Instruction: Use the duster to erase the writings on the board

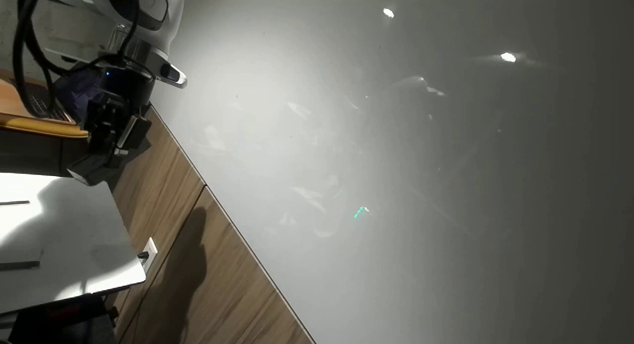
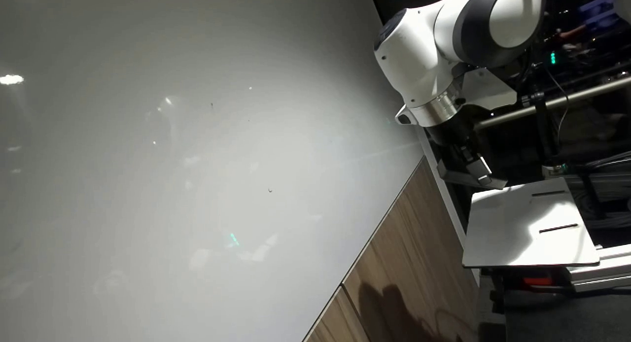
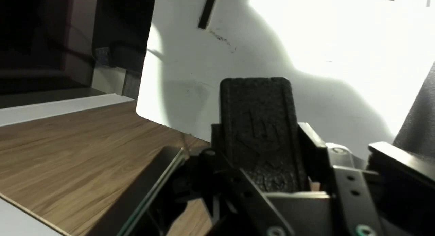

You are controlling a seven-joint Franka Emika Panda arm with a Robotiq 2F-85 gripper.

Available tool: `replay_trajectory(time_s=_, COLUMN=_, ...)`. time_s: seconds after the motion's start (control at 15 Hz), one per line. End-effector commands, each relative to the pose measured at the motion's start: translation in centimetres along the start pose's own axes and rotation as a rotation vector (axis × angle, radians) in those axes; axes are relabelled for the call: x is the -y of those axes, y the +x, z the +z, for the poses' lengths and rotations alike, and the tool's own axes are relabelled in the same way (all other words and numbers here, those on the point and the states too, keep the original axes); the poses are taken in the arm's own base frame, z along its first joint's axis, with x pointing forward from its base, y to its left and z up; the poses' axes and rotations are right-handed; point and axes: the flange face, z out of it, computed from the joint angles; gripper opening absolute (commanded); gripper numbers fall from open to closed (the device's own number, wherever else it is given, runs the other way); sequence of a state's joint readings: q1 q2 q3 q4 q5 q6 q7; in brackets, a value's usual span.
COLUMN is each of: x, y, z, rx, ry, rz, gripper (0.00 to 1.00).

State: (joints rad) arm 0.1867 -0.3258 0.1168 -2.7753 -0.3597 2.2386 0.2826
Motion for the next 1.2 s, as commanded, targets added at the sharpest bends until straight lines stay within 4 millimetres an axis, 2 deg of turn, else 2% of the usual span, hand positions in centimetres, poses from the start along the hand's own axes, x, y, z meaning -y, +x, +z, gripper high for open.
replay_trajectory(time_s=0.0, x=-3.0, y=0.6, z=1.5, rx=0.042, ry=0.065, rz=0.014, gripper=0.30)
replay_trajectory(time_s=0.13, x=-3.5, y=0.7, z=2.1, rx=0.084, ry=0.100, rz=0.026, gripper=0.30)
replay_trajectory(time_s=0.4, x=-2.5, y=0.8, z=2.7, rx=0.114, ry=0.180, rz=0.040, gripper=0.30)
replay_trajectory(time_s=0.8, x=-3.7, y=2.9, z=2.5, rx=0.111, ry=0.209, rz=0.143, gripper=0.30)
replay_trajectory(time_s=1.13, x=-4.1, y=3.1, z=4.2, rx=0.140, ry=0.199, rz=0.217, gripper=0.30)
